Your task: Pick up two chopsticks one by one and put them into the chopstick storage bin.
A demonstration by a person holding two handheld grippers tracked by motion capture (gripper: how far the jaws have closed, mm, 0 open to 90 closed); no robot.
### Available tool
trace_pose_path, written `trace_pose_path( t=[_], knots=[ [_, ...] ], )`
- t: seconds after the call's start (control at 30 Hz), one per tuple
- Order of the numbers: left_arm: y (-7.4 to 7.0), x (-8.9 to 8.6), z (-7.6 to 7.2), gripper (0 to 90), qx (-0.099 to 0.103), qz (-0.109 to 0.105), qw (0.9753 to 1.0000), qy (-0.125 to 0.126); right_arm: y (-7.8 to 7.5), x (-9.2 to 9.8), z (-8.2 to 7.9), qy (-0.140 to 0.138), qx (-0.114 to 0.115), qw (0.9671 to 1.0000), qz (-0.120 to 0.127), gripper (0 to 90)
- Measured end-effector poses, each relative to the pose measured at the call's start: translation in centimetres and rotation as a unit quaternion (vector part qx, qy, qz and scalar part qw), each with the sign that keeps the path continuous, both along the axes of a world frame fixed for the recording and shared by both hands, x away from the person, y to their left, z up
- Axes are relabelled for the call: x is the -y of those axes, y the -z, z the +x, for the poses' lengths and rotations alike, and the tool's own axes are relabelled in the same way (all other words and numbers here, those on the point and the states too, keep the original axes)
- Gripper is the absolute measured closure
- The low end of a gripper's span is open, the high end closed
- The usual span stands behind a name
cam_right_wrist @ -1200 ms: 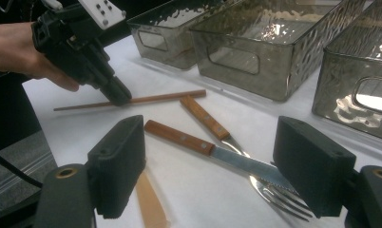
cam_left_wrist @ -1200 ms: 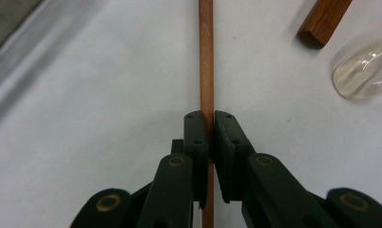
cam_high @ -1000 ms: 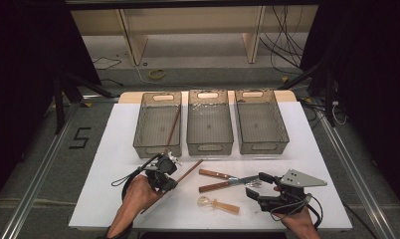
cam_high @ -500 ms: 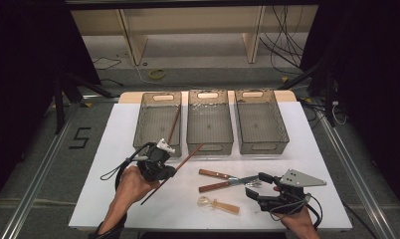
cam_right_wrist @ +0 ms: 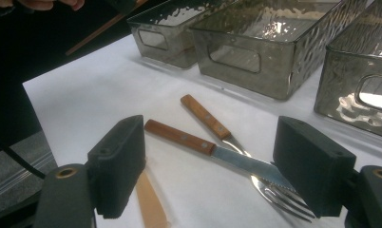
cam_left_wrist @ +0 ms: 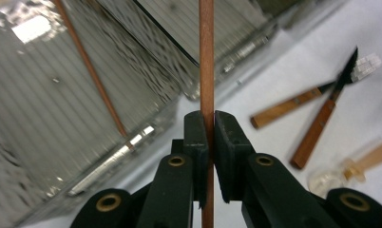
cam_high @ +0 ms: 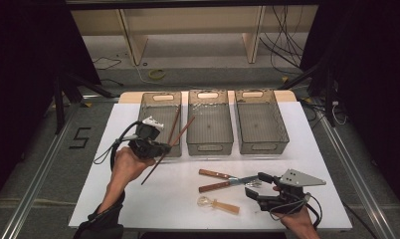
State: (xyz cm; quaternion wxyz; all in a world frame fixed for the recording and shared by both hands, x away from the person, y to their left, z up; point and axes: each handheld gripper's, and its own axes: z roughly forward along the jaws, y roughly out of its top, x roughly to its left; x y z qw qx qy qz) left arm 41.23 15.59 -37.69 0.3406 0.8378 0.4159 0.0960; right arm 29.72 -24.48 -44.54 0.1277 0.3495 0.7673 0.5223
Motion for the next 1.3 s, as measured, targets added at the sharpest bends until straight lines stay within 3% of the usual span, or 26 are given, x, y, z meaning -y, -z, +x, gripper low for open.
trace_pose_path(
  t=[0.37,0.67,0.87,1.3],
  knots=[
    [-1.5,-2.6,3.6,83.8,0.014,-0.024,0.9985,-0.048,0.1,0.0,0.1,0.0,-0.002,1.0,0.0,27.1],
    [-2.0,-4.4,6.8,83.8,0.014,-0.026,0.9958,-0.086,0.1,-0.1,0.1,-0.001,-0.004,1.0,0.0,27.1],
    [-2.0,-4.6,8.3,83.8,0.01,-0.021,0.995,-0.097,0.2,-0.1,0.2,-0.002,-0.006,1.0,0.0,27.1],
    [-1.2,-5.9,11.5,83.8,0.007,-0.026,0.9904,-0.136,0.2,-0.1,0.2,-0.003,-0.007,1.0,0.0,27.1]
  ],
)
